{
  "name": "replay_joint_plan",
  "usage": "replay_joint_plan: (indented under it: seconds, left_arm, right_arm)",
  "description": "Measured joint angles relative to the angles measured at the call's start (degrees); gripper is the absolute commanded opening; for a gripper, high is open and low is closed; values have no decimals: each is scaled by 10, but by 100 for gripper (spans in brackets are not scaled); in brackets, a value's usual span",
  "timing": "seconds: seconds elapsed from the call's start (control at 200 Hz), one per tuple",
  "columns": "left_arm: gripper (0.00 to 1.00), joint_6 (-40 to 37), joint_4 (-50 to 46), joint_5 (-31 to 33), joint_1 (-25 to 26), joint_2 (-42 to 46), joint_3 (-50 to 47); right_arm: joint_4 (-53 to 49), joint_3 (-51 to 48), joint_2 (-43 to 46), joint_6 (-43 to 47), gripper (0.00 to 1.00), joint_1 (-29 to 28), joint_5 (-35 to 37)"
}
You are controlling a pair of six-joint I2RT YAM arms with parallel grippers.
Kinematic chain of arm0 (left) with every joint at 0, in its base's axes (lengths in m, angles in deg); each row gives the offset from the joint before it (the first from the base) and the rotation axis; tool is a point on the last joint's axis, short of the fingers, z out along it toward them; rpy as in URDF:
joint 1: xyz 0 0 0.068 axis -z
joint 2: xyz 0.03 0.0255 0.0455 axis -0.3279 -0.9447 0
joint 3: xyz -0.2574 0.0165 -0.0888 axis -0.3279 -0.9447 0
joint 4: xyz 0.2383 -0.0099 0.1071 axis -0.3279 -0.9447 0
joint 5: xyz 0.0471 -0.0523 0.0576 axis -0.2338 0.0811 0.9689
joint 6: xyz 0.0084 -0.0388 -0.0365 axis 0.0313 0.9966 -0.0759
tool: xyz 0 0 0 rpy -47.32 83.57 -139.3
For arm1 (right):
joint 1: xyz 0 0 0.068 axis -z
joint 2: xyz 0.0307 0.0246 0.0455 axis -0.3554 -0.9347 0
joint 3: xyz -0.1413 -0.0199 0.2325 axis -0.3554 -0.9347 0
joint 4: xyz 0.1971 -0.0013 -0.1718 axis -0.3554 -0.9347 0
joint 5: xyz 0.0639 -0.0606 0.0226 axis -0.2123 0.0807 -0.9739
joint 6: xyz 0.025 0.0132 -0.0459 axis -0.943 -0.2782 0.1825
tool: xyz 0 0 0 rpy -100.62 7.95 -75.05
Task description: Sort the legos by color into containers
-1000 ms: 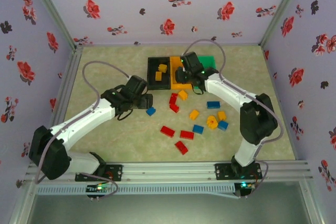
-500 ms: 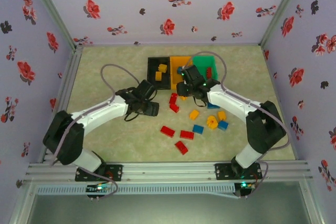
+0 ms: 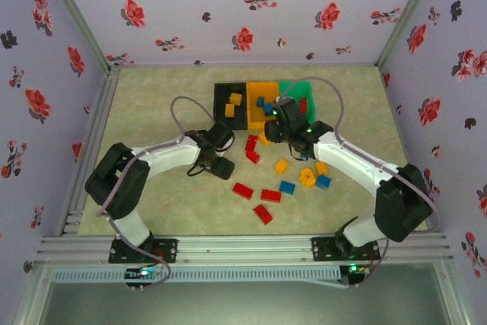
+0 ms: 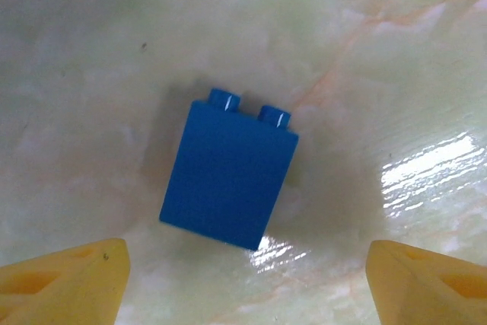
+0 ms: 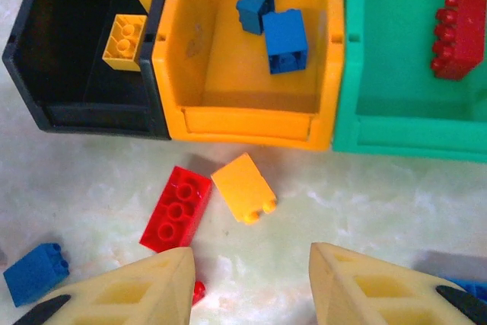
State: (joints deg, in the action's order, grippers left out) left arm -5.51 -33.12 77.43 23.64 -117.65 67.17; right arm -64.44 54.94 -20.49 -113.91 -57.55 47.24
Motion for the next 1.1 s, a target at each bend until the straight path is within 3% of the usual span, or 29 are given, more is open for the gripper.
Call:
replay_joint_plan:
  seconds: [0.205,0.365,0.685,1.1]
  left_arm:
    - [78,-58,22,-1,-6,-18,9]
    - [67,-85,23,-4,-21,-47,37]
    - [27,-110,11,-11,-31,-63,53]
    - [15,-110,-23,-10,-31,-31,75]
  right_arm:
    - [-3,-43,32,-22,45,1,0]
    - [-5,-56,40,-32,45,1,0]
    - [-10,-61,63,-35,44,1,6]
    - [-16,-74,79,-36,44,1,18]
